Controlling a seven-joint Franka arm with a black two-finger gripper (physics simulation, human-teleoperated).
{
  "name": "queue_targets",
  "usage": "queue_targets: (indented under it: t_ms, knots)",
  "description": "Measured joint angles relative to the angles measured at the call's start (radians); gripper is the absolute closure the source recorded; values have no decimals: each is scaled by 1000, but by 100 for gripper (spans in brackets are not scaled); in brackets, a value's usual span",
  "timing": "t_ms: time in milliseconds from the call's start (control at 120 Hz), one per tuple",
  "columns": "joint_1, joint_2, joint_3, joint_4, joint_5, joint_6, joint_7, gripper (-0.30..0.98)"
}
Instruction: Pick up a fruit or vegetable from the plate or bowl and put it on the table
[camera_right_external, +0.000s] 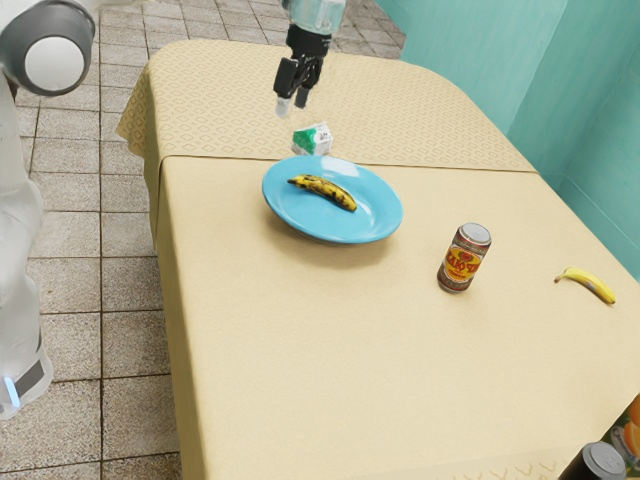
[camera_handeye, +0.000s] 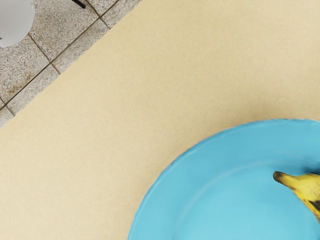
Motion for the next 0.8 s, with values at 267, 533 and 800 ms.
queue_targets:
  t_ms: [267, 533, 800]
  knots:
    - [249, -29, -5, -159, 91, 156, -7, 0]
    - [55, -37, -26, -241, 138, 368, 21, 0]
    - [76, -2, -102, -315, 96, 529, 48, 0]
